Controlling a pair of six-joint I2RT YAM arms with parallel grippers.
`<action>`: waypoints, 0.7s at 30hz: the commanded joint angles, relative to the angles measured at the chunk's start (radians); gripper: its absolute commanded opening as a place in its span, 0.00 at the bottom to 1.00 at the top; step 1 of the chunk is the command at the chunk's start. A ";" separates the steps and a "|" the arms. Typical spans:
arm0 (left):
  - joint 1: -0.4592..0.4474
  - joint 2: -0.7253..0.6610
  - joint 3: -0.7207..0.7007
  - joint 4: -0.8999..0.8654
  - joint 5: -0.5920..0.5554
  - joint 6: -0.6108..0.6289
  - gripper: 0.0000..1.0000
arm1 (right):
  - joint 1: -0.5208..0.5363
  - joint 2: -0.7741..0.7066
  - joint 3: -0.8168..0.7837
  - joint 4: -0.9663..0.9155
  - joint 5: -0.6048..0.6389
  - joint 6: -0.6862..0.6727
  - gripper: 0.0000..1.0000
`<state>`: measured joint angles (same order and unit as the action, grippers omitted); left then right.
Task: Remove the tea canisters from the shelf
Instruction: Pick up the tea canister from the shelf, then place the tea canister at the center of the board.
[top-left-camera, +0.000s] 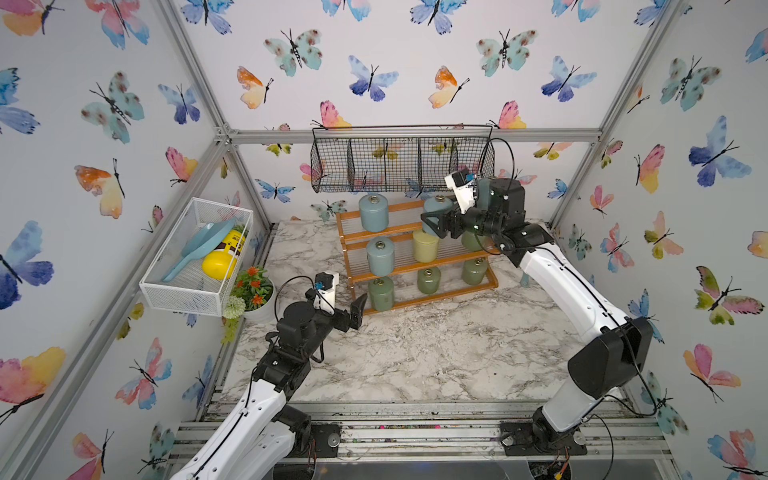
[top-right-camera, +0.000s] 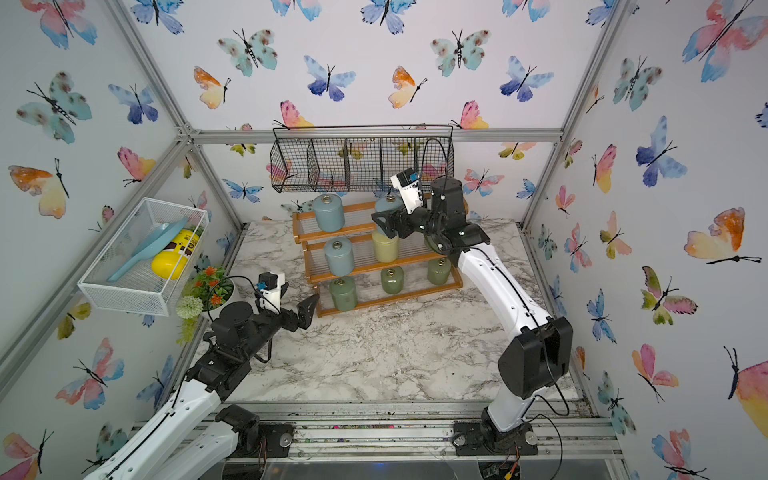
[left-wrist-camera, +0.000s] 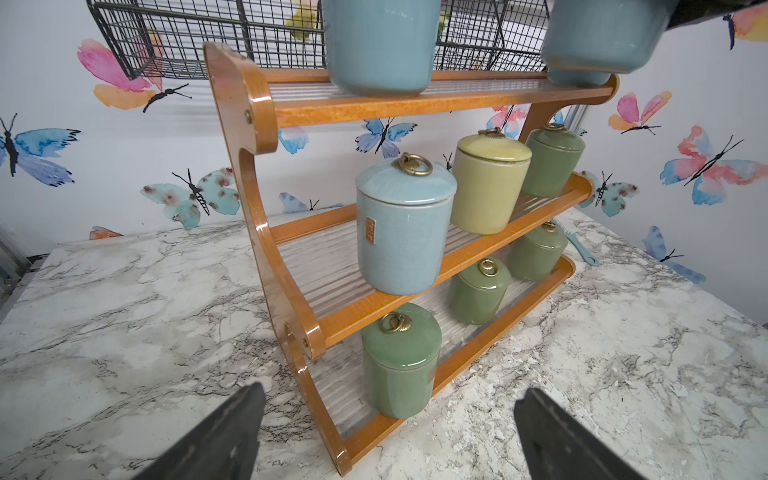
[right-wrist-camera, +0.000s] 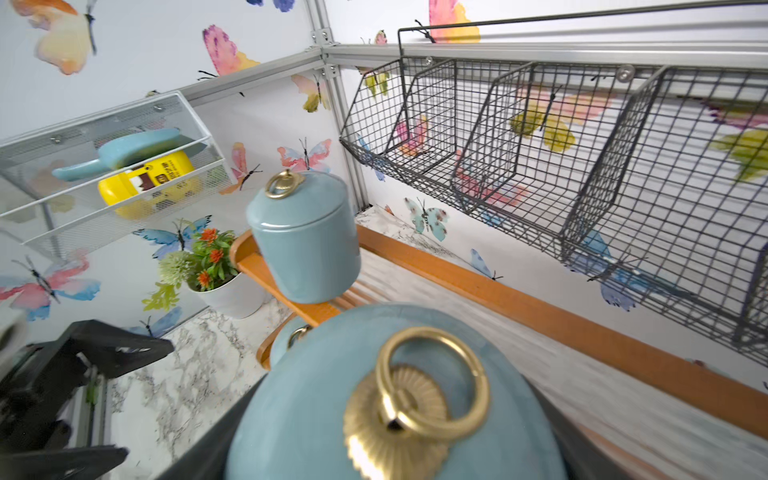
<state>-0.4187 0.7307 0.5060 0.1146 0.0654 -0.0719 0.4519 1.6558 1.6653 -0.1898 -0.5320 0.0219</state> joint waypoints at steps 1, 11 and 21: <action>-0.005 0.004 0.004 0.026 0.032 -0.003 0.98 | 0.018 -0.093 -0.097 0.124 -0.092 -0.006 0.74; -0.005 0.005 0.004 0.017 0.048 -0.002 0.98 | 0.084 -0.285 -0.448 0.229 -0.164 -0.012 0.72; -0.006 0.021 0.002 0.011 0.050 -0.005 0.99 | 0.198 -0.367 -0.890 0.516 -0.178 0.058 0.71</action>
<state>-0.4206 0.7494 0.5060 0.1139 0.1017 -0.0719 0.6224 1.3178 0.8307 0.1337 -0.6746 0.0460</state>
